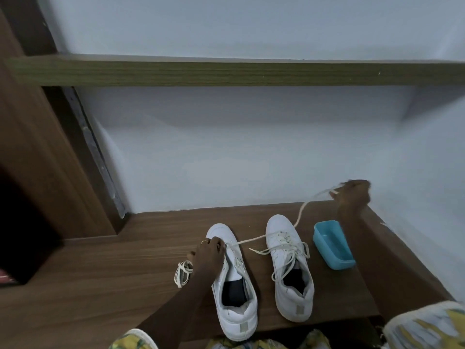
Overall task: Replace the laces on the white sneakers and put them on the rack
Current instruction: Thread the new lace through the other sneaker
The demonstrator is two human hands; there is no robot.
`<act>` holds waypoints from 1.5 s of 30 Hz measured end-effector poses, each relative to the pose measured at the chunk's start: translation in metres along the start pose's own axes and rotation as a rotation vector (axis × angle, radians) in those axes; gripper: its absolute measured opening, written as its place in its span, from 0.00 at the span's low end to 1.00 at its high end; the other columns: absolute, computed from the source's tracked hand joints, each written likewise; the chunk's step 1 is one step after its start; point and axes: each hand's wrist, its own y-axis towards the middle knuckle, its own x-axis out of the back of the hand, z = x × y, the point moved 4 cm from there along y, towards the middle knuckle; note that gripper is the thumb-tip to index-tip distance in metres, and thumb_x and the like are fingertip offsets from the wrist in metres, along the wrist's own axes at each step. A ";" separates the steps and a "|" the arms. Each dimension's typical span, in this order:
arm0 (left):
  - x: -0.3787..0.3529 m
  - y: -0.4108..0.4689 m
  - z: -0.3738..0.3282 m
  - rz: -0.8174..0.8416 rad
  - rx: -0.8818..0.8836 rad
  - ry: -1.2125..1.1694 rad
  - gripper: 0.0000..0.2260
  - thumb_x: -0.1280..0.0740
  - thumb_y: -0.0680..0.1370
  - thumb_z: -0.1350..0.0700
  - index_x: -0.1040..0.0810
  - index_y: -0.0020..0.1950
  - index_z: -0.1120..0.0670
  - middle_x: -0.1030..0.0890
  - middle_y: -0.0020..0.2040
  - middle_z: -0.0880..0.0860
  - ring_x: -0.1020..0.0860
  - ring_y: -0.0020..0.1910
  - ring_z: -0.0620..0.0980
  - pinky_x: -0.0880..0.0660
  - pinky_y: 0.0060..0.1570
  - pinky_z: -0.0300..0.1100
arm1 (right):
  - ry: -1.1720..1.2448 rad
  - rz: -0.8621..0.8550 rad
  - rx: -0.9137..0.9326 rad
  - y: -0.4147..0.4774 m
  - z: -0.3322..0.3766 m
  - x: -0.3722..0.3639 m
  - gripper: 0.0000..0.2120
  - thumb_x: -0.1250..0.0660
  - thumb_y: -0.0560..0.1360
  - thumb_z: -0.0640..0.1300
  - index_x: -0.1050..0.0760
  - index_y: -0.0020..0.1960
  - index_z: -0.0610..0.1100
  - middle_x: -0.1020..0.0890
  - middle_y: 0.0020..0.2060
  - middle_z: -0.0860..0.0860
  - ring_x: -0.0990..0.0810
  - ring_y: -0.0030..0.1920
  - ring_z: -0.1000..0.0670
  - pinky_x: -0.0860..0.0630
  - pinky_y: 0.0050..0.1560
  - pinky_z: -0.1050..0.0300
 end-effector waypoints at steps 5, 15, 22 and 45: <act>0.003 0.012 -0.012 0.026 -0.094 -0.076 0.13 0.42 0.80 0.53 0.26 0.63 0.47 0.26 0.62 0.49 0.29 0.64 0.50 0.35 0.63 0.49 | -0.556 0.382 0.213 -0.066 -0.031 -0.070 0.08 0.41 0.79 0.38 0.27 0.54 0.35 0.19 0.49 0.40 0.21 0.51 0.41 0.28 0.51 0.54; -0.003 0.036 -0.044 0.267 -0.147 0.234 0.10 0.36 0.76 0.54 0.18 0.53 0.50 0.19 0.55 0.47 0.26 0.60 0.46 0.41 0.62 0.49 | -0.067 0.692 0.084 -0.135 -0.021 -0.115 0.06 0.41 0.80 0.38 0.33 0.44 0.42 0.18 0.47 0.38 0.17 0.46 0.43 0.20 0.47 0.55; -0.004 0.046 -0.038 0.170 -0.171 0.107 0.11 0.31 0.73 0.56 0.19 0.55 0.53 0.20 0.56 0.51 0.24 0.59 0.49 0.28 0.57 0.40 | -0.632 0.603 0.191 -0.137 -0.076 -0.089 0.04 0.47 0.80 0.37 0.36 0.47 0.42 0.22 0.40 0.43 0.24 0.36 0.48 0.33 0.31 0.62; 0.051 0.053 -0.099 0.291 -0.378 -0.510 0.16 0.35 0.74 0.67 0.33 0.30 0.53 0.30 0.32 0.47 0.32 0.33 0.43 0.33 0.38 0.42 | -0.644 0.702 0.083 -0.182 -0.138 -0.108 0.22 0.32 0.74 0.43 0.36 0.24 0.46 0.34 0.21 0.52 0.34 0.26 0.53 0.40 0.31 0.61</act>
